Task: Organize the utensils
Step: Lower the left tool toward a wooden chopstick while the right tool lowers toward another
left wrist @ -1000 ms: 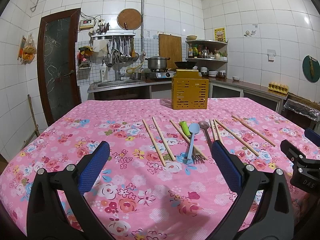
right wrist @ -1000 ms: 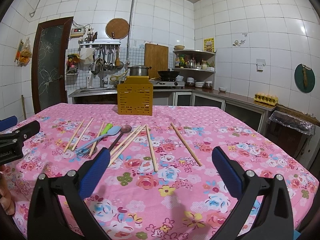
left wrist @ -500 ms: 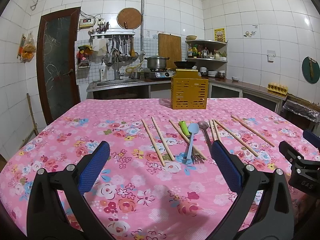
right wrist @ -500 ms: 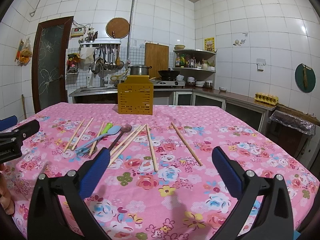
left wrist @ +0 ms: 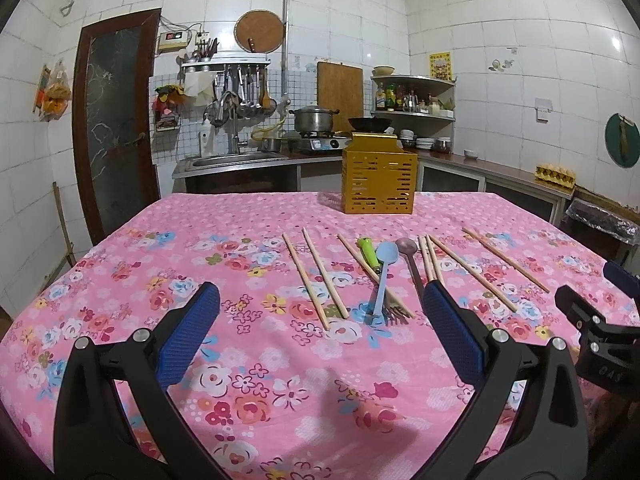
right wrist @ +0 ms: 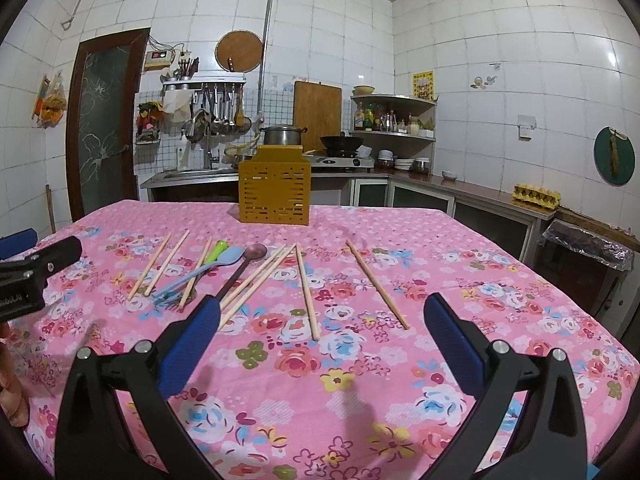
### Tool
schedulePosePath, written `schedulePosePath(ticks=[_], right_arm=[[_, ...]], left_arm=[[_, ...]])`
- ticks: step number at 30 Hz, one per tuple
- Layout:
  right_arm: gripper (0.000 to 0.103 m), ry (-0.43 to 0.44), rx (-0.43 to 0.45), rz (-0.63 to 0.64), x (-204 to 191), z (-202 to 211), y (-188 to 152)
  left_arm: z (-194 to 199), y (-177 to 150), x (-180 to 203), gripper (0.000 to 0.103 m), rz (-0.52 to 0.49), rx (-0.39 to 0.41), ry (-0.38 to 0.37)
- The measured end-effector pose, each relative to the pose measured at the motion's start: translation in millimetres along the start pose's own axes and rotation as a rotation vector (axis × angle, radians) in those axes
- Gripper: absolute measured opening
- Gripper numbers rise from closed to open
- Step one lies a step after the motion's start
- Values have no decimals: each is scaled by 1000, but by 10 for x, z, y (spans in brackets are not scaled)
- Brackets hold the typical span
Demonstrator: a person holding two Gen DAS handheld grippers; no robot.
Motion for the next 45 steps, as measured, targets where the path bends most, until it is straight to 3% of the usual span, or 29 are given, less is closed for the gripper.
schedulePosePath(ticks=[4,12,17,21,30,35,43,45], right_arm=[[99,14,-53,-23,40,-96,40],[99,36,-75,-28,149,-500,508],[99,14,-110,25,178,-907,743],[99,0,-161,47,199,-1245,857],[99,12,-296,31,296,-2072,844],[99,16,-433,28,330,-2533,699],[98,28,-498,28,314,-2809,571],[95,31,-509,29,312,-2823,537]], left_arm=[[-115,98,-5,98,3,-44,-1],[-391,523,106,98,-36,-45,-26],[-810,723,193,98,-93,-107,-69],[-1150,865,215,98,-94,-149,-54],[-1962,985,311,98,-90,-274,-47],[-2394,943,315,98,-70,-348,-28],[-2723,894,284,98,-3,-447,-65],[-2761,870,279,88,15,-458,-80]])
Point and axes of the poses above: each gripper's, at about its wrist camera, not at the fingertips, and z roughly against the way its jaws point, x to its right, y to its top, the point moved 2 cm from there along -z, roughly the way its jaws point, and after that the axes turned 8 degrees about y, right-handed, at the moved point
